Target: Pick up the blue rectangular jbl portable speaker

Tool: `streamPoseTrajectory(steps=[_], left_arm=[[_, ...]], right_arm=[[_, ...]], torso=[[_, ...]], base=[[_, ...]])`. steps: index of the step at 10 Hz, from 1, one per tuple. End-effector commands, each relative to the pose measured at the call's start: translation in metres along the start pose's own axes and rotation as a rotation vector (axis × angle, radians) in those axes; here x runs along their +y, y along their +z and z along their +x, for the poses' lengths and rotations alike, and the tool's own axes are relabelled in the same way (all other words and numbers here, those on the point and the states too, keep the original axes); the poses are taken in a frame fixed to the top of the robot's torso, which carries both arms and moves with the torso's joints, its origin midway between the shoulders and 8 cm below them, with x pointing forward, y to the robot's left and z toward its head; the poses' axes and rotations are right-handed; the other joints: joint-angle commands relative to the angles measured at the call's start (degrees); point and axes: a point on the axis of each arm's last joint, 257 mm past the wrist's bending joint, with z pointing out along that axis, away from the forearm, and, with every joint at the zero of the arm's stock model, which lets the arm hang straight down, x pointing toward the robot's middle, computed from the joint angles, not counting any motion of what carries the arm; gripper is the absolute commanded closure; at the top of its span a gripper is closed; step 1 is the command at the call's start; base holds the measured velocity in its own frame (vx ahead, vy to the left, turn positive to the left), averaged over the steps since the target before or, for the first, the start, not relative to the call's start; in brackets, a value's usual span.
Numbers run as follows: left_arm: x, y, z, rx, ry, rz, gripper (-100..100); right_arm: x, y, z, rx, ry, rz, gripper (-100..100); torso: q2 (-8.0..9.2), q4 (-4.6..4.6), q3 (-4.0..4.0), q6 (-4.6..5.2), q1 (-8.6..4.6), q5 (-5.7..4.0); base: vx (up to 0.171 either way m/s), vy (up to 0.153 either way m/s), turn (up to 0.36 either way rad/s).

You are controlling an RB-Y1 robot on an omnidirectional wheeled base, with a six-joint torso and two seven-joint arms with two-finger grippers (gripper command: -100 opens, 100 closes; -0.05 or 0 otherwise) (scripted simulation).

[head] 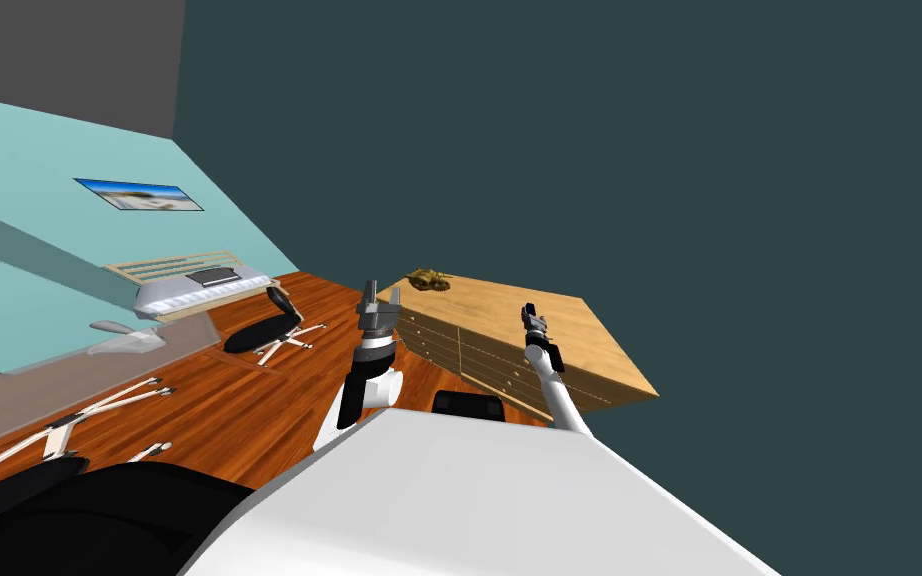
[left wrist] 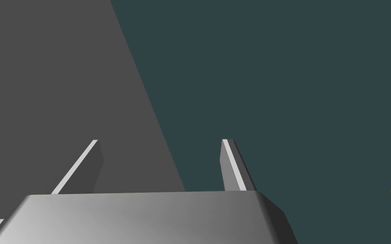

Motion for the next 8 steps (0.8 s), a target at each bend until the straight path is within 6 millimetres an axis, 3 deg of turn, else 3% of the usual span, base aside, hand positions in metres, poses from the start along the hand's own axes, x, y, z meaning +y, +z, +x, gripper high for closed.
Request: streamPoseTrajectory(steps=[1,2,3,4,6,8], left_arm=[[0.0,0.0,0.0,0.0,0.0,0.0,0],[0.0,0.0,0.0,0.0,0.0,0.0,0],[0.0,0.0,0.0,0.0,0.0,0.0,0],[0.0,0.0,0.0,0.0,0.0,0.0,0],[0.0,0.0,0.0,0.0,0.0,0.0,0],[0.0,0.0,0.0,0.0,0.0,0.0,0]], right_arm=[[0.003,0.003,-0.005,-0.01,0.034,-0.014,-100],[0.001,0.002,-0.003,-0.006,0.021,-0.009,-100],[0.001,0.002,-0.003,-0.007,0.024,-0.01,0],[0.03,0.007,-0.001,-0.006,0.019,-0.045,-100],[0.081,0.015,0.01,0.011,0.029,-0.113,-100],[0.089,0.016,0.01,0.005,0.011,-0.12,-100]], torso=[[0.0,0.0,0.0,0.0,0.0,0.0],[-0.03,0.0,-0.02,0.0,0.01,0.0],[-0.07,-0.01,-0.04,0.02,0.08,0.02],[-0.08,-0.02,-0.05,0.02,0.12,0.03],[0.16,0.03,0.09,-0.03,0.24,0.05],[0.17,0.04,0.1,0.03,0.27,0.07]], base=[[-0.016,-0.032,0.086],[-0.003,-0.01,0.026],[0.0,0.0,0.0],[-0.039,0.022,0.287],[-0.091,0.047,0.428],[-0.037,0.027,0.064]])
